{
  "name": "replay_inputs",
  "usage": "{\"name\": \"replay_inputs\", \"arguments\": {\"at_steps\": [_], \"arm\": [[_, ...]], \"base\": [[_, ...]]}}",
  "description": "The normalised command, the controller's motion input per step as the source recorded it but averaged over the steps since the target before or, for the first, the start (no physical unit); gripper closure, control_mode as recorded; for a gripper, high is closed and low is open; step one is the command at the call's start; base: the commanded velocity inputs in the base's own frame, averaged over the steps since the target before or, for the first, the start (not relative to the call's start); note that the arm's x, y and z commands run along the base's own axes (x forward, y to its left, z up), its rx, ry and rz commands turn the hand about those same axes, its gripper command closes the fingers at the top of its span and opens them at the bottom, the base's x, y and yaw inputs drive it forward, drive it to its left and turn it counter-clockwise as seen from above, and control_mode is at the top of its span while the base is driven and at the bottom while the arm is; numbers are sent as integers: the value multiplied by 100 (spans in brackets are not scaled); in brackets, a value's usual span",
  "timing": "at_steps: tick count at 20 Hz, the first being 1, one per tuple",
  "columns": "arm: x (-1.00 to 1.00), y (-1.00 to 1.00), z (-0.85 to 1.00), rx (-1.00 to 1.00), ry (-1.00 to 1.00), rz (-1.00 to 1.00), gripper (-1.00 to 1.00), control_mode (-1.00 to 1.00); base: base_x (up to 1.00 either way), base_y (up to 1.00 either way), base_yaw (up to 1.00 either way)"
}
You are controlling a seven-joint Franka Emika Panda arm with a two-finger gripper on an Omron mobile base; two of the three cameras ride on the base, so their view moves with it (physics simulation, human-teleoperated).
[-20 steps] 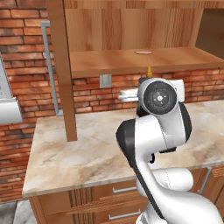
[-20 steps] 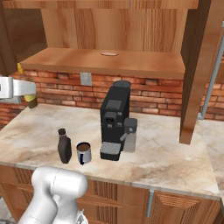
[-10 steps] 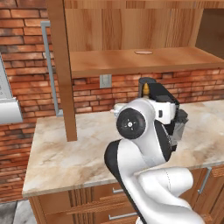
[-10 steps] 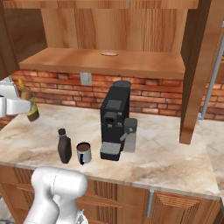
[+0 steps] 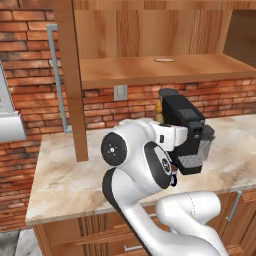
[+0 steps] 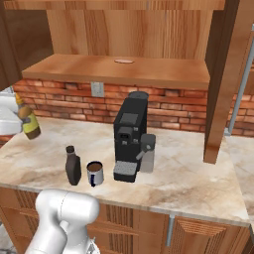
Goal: Pick the syrup bottle and honey bottle from the cabinet and place them next to the mug.
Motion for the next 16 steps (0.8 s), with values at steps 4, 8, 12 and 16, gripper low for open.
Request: {"name": "replay_inputs", "arguments": {"at_steps": [4,8,12,16], "arm": [[3,17,-8,2,-4,-18,100,-100],[-1,9,-6,9,-13,-14,100,-100],[-19,0,-36,7,-9,-3,100,-100],[-10,0,-33,4,-1,0,100,-100]], "base": [[0,0,0],[0,0,0],[0,0,0],[0,0,0]]}}
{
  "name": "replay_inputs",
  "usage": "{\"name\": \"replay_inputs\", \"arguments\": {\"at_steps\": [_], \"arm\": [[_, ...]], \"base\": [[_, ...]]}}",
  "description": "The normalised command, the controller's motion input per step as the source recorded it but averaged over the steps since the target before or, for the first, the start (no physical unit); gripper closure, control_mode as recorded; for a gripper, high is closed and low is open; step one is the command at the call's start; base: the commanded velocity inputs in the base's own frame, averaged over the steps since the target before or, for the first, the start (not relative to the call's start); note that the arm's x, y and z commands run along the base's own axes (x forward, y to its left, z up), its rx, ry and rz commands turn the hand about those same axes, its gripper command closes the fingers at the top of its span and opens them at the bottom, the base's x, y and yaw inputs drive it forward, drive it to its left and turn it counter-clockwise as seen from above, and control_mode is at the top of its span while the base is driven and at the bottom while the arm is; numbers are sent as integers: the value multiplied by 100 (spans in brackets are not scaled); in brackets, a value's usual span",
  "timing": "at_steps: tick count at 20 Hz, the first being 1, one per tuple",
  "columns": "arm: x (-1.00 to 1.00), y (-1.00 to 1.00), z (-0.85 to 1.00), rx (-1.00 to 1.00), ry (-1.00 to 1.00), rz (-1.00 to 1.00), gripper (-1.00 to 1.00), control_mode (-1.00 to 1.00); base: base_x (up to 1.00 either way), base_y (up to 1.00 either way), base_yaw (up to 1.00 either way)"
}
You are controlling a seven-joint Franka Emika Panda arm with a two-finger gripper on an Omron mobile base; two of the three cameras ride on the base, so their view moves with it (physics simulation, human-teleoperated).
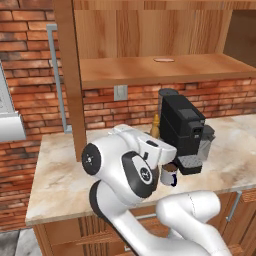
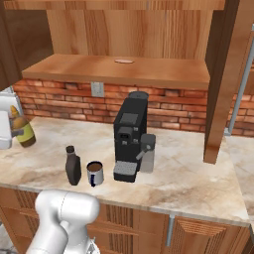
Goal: Pick the syrup bottle and honey bottle from the cabinet and place them next to the mug.
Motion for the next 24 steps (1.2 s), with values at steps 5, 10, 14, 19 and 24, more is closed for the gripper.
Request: {"name": "replay_inputs", "arguments": {"at_steps": [5,10,14,19,24], "arm": [[-12,0,-33,1,0,0,100,-100],[-2,1,-26,0,0,0,100,-100],[0,1,-25,0,0,0,100,-100],[0,0,-35,0,0,2,100,-100],[0,0,-41,0,0,1,100,-100]], "base": [[0,0,0],[0,0,0],[0,0,0],[0,0,0],[0,0,0]]}}
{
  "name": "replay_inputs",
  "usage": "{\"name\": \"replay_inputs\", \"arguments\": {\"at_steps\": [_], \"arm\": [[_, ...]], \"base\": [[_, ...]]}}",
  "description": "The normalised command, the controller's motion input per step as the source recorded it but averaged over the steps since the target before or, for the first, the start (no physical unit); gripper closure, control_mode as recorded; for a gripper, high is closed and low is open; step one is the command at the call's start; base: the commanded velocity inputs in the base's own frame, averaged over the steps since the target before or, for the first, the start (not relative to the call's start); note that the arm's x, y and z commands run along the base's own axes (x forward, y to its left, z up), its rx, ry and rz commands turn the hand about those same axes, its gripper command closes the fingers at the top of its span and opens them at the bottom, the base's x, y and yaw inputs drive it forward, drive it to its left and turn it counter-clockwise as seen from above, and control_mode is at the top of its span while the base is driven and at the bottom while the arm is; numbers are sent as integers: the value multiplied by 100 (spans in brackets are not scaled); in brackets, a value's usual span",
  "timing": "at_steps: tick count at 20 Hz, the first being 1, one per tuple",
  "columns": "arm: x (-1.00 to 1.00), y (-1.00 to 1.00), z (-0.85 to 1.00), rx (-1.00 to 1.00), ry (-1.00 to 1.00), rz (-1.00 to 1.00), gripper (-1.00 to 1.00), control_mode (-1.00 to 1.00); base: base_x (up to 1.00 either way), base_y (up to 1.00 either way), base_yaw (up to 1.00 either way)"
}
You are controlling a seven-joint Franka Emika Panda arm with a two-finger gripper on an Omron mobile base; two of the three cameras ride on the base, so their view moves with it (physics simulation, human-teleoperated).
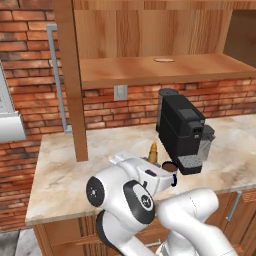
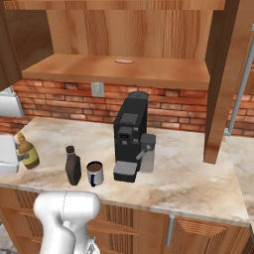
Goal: Pick the syrup bottle and honey bottle from the cabinet and place them next to the mug.
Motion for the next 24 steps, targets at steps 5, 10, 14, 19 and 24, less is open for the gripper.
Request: {"name": "replay_inputs", "arguments": {"at_steps": [5,10,14,19,24], "arm": [[0,0,-45,0,2,0,100,-100],[5,0,-46,0,2,0,100,-100],[9,0,-35,0,0,0,100,-100],[22,0,-10,0,0,0,100,-100],[46,0,0,0,0,3,100,-100]], "base": [[0,0,0],[0,0,0],[0,0,0],[0,0,0],[0,0,0]]}}
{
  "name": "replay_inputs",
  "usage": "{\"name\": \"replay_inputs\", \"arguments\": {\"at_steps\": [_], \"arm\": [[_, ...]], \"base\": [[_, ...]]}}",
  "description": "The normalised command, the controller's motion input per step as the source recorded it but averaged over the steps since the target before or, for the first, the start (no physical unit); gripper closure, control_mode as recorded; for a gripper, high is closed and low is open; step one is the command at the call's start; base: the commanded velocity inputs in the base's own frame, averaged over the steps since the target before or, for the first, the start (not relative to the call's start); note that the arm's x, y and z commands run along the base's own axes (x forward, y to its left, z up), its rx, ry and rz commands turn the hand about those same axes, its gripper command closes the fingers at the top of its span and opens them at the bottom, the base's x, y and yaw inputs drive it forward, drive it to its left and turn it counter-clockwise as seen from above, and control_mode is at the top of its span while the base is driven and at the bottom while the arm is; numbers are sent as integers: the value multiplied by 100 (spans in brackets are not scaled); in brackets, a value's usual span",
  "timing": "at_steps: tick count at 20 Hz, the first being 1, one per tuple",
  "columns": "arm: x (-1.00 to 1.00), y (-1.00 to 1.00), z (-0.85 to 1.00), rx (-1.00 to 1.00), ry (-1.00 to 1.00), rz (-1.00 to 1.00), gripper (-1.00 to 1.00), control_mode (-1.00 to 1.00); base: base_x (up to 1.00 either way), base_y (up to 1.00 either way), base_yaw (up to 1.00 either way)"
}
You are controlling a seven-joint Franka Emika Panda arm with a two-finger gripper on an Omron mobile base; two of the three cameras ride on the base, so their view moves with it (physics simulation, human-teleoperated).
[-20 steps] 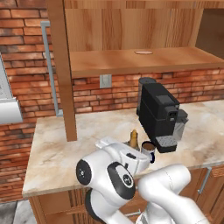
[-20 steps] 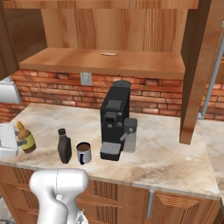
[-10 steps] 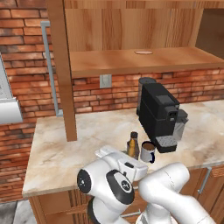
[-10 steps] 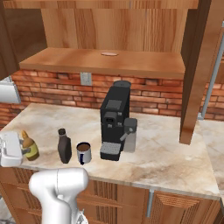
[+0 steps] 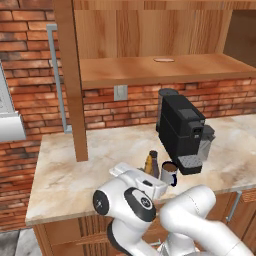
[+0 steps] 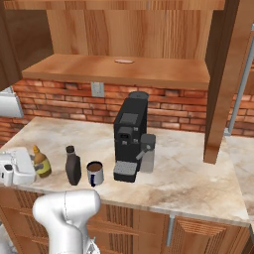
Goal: Pick the syrup bottle and honey bottle from the cabinet and place them next to the mug.
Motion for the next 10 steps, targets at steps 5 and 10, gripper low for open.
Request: {"name": "replay_inputs", "arguments": {"at_steps": [5,10], "arm": [[40,9,0,1,0,2,100,-100],[6,28,-9,0,0,0,100,-100]], "base": [[0,0,0],[0,0,0]]}}
